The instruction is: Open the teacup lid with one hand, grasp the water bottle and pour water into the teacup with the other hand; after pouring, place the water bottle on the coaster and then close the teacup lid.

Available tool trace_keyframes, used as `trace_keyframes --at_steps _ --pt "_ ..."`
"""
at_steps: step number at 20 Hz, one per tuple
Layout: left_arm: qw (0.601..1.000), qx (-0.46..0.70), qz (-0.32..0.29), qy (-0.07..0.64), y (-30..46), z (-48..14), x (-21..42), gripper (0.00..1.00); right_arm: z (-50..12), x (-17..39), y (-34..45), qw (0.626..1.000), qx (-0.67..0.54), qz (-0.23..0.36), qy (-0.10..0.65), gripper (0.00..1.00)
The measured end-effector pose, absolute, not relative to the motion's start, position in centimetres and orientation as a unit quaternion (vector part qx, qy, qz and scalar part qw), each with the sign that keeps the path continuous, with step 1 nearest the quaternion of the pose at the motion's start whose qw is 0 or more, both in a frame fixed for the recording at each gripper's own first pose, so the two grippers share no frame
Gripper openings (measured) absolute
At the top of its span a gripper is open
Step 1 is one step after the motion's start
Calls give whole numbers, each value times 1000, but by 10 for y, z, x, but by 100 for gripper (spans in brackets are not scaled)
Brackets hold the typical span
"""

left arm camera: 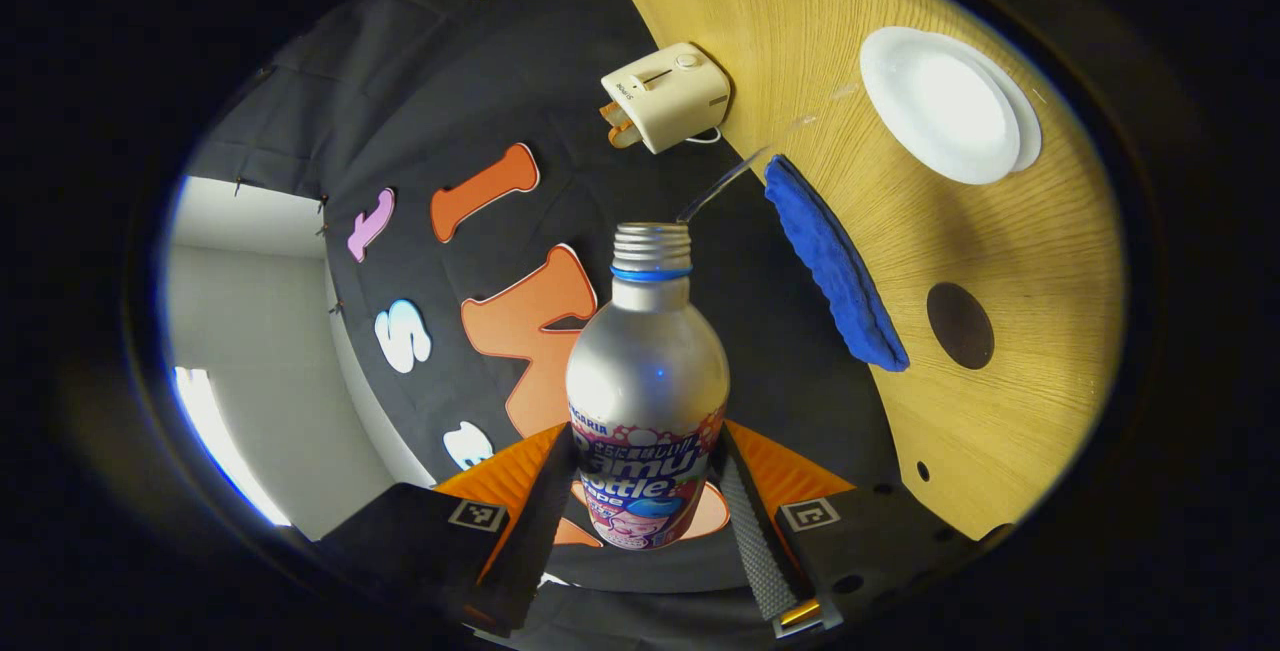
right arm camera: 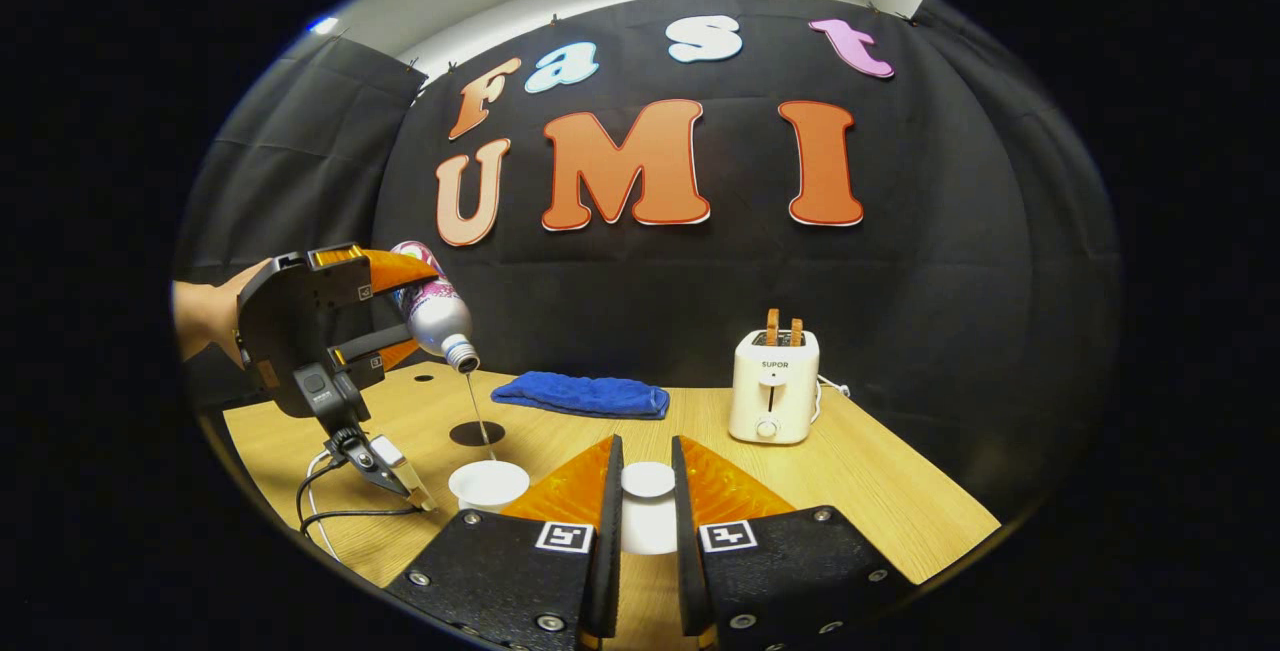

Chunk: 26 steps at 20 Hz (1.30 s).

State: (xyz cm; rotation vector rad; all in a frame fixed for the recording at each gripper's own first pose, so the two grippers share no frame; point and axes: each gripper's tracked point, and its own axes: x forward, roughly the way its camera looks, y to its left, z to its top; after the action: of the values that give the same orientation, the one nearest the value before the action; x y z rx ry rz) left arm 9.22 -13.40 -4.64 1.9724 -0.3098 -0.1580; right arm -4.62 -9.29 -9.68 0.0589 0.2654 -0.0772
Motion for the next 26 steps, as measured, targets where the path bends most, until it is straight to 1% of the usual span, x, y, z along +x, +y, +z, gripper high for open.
trace_keyframes --at_steps 1,2,5,6,7,8,9,12,13,15,17,18,20,21,22,23,24,26 --pt "537 831 -67 -132 -135 -47 92 82 -97 -46 -94 990 29 -39 132 24" --pt "533 833 -66 -134 -137 -48 92 84 -97 -46 -93 990 28 -37 133 25" --pt "526 837 -67 -135 -136 -55 91 82 -99 -46 -92 990 26 -33 135 25" --pt "524 839 -68 -134 -136 -57 90 87 -99 -45 -93 990 26 -34 135 24" --pt "519 841 -70 -135 -136 -61 90 84 -99 -45 -92 990 26 -31 136 24" --pt "516 843 -71 -135 -136 -64 91 84 -99 -44 -93 990 25 -32 135 25" --pt "512 845 -75 -135 -136 -67 92 87 -98 -45 -93 990 25 -32 135 24" --pt "505 848 -81 -137 -139 -76 89 84 -99 -45 -92 990 27 -30 138 24" --pt "505 848 -91 -131 -139 -83 87 84 -100 -45 -91 990 28 -29 139 24" --pt "504 848 -100 -126 -136 -94 85 81 -101 -44 -91 989 27 -28 141 24" --pt "501 850 -104 -124 -135 -98 86 82 -101 -44 -91 989 24 -26 143 24" --pt "500 851 -105 -122 -134 -101 86 84 -100 -44 -90 989 24 -24 144 24" --pt "503 850 -108 -117 -132 -106 85 84 -101 -44 -90 989 24 -21 145 24" --pt "502 850 -109 -118 -133 -108 85 87 -101 -44 -89 989 24 -18 146 25" --pt "503 849 -111 -119 -134 -108 85 84 -101 -44 -89 989 24 -18 146 24" --pt "503 849 -112 -120 -135 -110 85 87 -101 -44 -88 989 23 -15 148 24" --pt "503 848 -113 -123 -137 -110 84 84 -102 -43 -89 989 21 -14 149 24" --pt "505 846 -113 -129 -139 -109 83 84 -102 -44 -88 988 18 -11 152 25"
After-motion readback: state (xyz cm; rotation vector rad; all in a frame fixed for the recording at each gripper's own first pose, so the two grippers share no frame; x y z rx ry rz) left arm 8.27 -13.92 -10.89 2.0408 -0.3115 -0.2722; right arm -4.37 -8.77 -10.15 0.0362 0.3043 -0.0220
